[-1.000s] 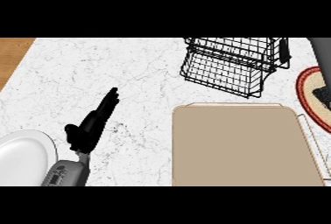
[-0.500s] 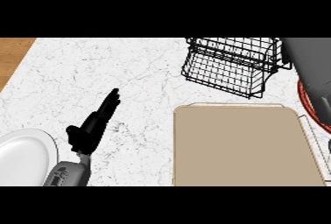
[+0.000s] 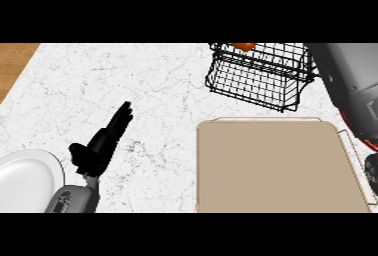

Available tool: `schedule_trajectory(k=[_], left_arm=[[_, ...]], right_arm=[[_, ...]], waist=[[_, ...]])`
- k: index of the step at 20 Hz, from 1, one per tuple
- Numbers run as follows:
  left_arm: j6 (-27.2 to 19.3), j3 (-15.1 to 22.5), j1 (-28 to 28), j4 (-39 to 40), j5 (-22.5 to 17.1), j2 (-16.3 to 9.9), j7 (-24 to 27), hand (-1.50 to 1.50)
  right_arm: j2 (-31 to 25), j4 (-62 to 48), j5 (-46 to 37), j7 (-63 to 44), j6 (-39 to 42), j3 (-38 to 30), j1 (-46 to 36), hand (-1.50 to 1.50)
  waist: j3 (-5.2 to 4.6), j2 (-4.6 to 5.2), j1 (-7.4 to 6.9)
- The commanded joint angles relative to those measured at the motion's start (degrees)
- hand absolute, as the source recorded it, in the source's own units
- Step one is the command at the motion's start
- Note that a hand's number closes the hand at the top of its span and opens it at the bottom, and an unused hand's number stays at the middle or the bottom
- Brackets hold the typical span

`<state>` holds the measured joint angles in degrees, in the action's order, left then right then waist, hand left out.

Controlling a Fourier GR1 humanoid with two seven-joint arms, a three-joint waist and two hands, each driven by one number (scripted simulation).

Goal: Pick the squash from the tray and place it in the tiered basket

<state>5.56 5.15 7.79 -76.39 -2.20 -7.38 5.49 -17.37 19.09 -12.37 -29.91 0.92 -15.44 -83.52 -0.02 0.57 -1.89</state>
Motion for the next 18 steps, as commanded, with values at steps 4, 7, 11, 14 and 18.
schedule_trajectory(k=[4,7,11,14,18], left_arm=[[0.87,0.27,-1.46,-2.81,-0.70,0.11,-1.41,0.00],[0.03,0.36,-2.60,-2.01,0.25,0.29,-0.26,0.00],[-0.99,0.66,-2.72,-1.12,1.25,1.11,1.42,0.00],[-1.44,0.24,-1.43,-3.58,1.09,0.40,-2.86,0.00],[-0.57,-0.21,-5.21,-2.93,0.67,0.16,0.56,0.00]], right_arm=[[-2.86,1.66,-0.24,1.90,-10.32,-1.99,0.15,-1.50],[-4.09,3.75,-3.88,3.99,-17.56,0.30,3.09,-1.50],[-12.24,4.73,-6.16,3.15,-22.29,-0.03,3.04,-1.50],[-15.75,7.26,-4.40,6.00,-23.86,-2.58,6.57,-1.50],[-21.36,11.76,2.12,13.13,-20.40,-9.09,12.76,-1.50]], waist=[[0.00,-0.14,-0.01],[0.00,-0.51,1.03],[-0.01,-0.41,1.59],[0.06,-0.66,2.10],[0.10,-0.76,2.44]])
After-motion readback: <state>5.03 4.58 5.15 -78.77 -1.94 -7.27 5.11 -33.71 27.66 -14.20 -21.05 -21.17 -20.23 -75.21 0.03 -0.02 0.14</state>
